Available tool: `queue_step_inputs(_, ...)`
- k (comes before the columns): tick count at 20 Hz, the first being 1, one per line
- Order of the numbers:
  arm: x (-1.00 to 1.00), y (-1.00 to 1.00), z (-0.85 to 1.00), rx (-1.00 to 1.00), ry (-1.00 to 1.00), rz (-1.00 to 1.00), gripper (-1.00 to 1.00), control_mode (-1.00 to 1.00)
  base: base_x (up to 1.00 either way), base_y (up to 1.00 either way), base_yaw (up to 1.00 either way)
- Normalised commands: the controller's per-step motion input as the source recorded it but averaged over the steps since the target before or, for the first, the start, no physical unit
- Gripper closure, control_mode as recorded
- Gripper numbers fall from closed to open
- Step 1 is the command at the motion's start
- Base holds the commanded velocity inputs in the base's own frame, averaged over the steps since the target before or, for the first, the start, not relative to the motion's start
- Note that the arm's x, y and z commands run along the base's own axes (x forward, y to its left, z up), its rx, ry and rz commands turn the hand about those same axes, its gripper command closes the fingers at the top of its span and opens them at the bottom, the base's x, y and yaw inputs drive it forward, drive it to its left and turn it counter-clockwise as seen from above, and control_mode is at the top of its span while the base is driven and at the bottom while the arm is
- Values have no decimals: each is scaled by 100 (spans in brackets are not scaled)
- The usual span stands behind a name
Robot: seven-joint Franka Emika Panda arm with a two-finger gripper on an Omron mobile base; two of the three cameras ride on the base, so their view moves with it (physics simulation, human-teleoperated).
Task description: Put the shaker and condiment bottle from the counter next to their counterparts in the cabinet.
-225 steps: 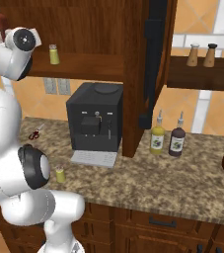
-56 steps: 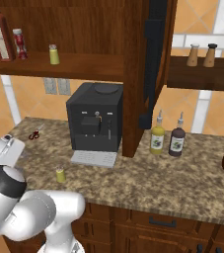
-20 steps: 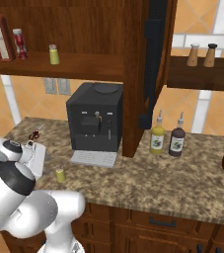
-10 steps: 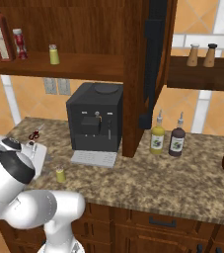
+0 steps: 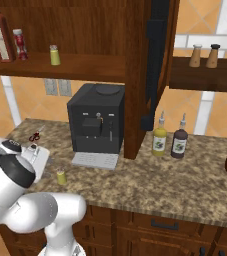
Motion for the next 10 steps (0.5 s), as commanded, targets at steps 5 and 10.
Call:
queue_step_inputs(5, -3, -11, 0, 0, 0, 0, -100, -100, 0, 0, 0)
queue_step_inputs(10, -11, -22, -1, -2, 0, 0, -100, -100, 0, 0, 0)
